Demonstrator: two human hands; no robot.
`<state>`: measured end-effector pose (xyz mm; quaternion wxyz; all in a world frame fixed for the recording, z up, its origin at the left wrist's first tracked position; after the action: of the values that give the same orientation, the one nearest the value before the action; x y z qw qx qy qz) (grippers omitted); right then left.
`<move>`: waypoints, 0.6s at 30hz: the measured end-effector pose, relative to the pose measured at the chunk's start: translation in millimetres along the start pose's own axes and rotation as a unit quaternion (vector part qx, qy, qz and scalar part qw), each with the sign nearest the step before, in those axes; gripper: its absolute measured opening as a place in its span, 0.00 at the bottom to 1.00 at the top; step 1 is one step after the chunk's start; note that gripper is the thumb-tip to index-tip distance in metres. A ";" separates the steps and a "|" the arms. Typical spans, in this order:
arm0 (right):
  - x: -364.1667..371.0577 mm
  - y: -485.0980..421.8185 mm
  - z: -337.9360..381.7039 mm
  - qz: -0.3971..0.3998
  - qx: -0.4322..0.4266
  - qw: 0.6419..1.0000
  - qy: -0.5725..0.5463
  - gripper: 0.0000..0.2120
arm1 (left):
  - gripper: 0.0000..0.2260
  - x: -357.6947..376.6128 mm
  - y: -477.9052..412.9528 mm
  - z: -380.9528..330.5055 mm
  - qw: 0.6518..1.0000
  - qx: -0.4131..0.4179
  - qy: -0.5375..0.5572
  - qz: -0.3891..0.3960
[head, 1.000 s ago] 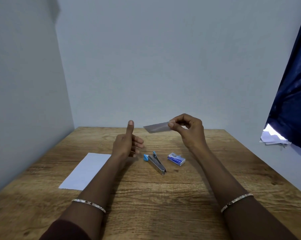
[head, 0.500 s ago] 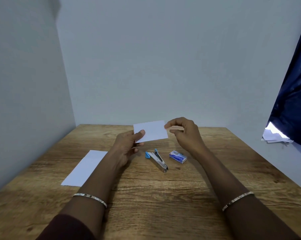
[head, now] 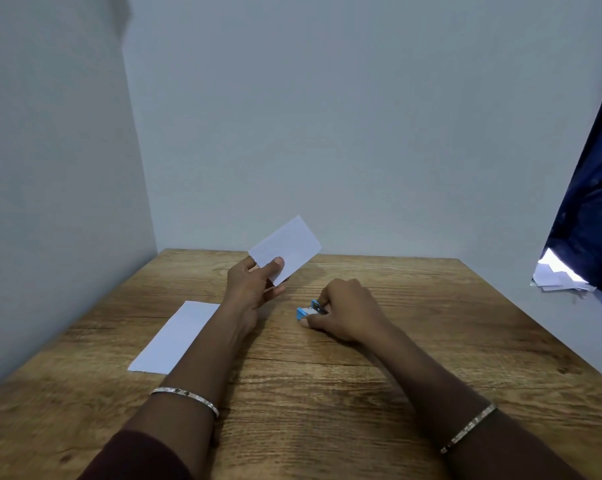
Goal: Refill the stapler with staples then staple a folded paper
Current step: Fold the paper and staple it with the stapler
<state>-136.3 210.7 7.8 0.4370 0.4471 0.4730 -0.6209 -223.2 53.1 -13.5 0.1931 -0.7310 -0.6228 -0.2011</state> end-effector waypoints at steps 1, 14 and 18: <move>-0.4 0.6 -0.6 -0.008 0.005 1.000 -0.004 0.19 | 0.11 0.4 -0.5 -0.1 1.000 0.001 0.005 0.003; 7.6 -4.1 -8.2 0.011 -0.007 0.837 -0.546 0.08 | 0.11 16.7 -1.7 -0.3 0.995 0.034 0.038 0.085; 2.6 -5.9 -8.1 -0.007 -0.016 0.818 -0.576 0.09 | 0.14 23.4 2.7 -1.0 0.993 0.050 0.015 0.110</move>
<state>-141.4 219.4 5.2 0.6321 -0.0025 0.1485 -0.7605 -217.2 71.7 -0.2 0.2592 -0.7813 -0.5454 -0.1582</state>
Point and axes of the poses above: each hand's wrist, its own y-axis away from the middle knuckle, its own x-axis out of the palm, z = x × y, the point moved 9 cm from there along -y, towards the middle knuckle, and after that the axes turned 10 degrees about y, right-handed, at the moved point
